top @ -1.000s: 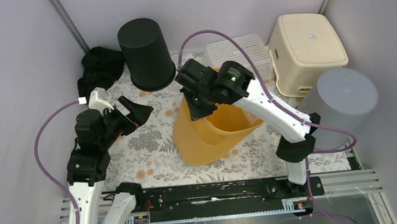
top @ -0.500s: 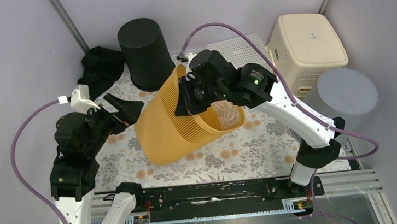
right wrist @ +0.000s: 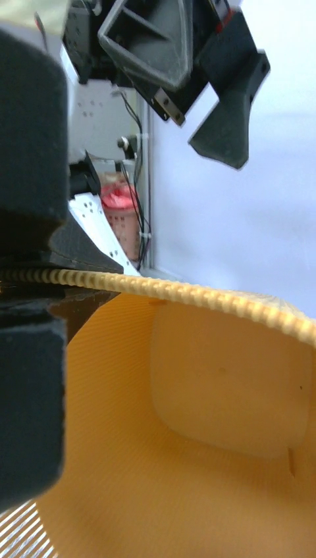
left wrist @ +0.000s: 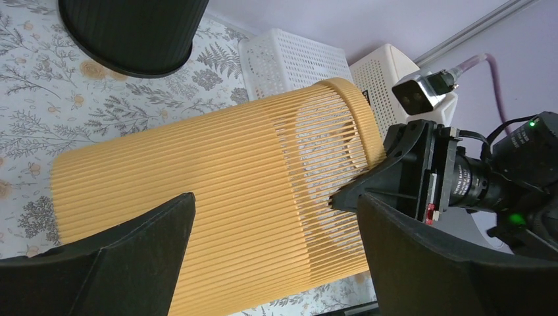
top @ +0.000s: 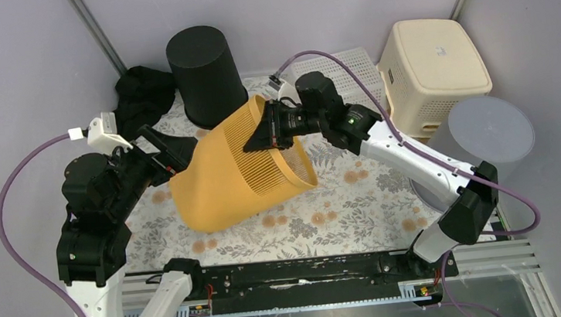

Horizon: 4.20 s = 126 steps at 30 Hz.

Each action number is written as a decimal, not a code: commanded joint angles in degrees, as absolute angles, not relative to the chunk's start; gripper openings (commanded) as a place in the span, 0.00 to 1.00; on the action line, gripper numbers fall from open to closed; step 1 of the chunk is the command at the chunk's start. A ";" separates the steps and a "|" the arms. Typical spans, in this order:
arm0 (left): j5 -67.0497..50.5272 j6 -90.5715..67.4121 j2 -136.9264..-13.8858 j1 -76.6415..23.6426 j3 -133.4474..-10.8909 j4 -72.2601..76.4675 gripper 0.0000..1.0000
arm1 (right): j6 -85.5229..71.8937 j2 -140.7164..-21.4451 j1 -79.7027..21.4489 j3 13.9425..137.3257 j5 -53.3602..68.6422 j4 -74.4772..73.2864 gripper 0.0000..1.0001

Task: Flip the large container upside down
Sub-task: Turn the container upside down at the center of the board.

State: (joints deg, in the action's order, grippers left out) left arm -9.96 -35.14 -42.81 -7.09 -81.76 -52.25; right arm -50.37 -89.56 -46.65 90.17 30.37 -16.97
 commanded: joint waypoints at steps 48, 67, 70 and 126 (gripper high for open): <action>-11.40 -36.75 -43.82 -7.39 -73.65 -46.76 1.00 | -81.47 -88.23 -39.56 49.95 27.84 51.39 0.24; -11.78 -35.95 -44.78 -7.39 -73.84 -46.80 1.00 | -69.81 -87.18 -38.06 57.90 48.33 20.18 0.66; -11.77 -35.95 -44.52 -7.39 -73.39 -46.76 1.00 | -69.99 -86.80 -38.06 57.92 49.06 20.70 0.66; -21.02 -39.00 -50.86 -7.43 -88.64 -45.19 1.00 | -85.17 -133.39 -48.88 84.44 37.90 98.05 0.00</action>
State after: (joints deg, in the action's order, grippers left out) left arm -19.22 -38.92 -51.29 -7.09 -89.80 -49.63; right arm -92.66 -137.58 -49.32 87.42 37.21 85.95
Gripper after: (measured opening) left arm 0.998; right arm 0.084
